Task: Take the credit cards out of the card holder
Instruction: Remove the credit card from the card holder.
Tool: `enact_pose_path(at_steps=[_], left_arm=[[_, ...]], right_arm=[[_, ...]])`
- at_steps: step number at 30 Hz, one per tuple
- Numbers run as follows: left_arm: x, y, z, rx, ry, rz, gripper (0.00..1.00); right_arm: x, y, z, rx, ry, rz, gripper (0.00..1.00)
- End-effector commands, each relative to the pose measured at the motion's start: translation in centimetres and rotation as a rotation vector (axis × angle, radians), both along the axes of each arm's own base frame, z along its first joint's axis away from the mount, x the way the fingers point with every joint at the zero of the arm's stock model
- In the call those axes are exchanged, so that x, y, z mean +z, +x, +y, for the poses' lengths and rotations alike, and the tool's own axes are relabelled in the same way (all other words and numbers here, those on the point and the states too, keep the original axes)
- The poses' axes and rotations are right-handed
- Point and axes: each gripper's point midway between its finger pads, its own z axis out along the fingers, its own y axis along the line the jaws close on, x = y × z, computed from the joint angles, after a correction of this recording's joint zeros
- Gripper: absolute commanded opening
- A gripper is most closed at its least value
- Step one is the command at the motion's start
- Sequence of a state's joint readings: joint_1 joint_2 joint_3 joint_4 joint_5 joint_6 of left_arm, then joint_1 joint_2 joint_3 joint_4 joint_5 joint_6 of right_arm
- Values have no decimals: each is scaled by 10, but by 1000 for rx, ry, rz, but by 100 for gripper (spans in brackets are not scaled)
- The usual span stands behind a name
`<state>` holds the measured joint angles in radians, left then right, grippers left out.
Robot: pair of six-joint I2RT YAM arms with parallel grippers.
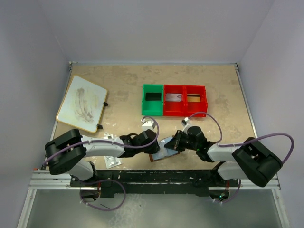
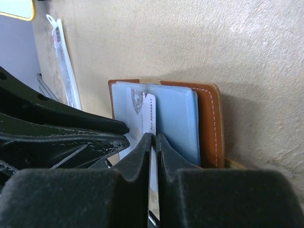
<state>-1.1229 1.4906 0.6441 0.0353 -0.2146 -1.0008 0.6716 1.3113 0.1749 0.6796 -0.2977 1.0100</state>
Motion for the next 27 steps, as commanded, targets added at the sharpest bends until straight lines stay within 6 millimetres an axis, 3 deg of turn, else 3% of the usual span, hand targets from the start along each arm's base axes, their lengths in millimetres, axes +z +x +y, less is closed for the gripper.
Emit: enact_pose_path(at_steps=[1,9,13,19,27], left_arm=[[-17,-3,18,2,105,-1,19],[-16,-2,20,4,124,-10,16],[-18,-2,21,5,131,-10,15],[-15,-1,25,15,143,-16,12],[-15,-1,27,17,154,-22,12]], right_arm=[[3,1,1,14,2,-16,10],[7,2,10,37,46,-12,25],[4,-1,14,69,52,-6,20],[8,3,12,50,44,-22,4],[8,5,-6,-12,-5,-34,4]])
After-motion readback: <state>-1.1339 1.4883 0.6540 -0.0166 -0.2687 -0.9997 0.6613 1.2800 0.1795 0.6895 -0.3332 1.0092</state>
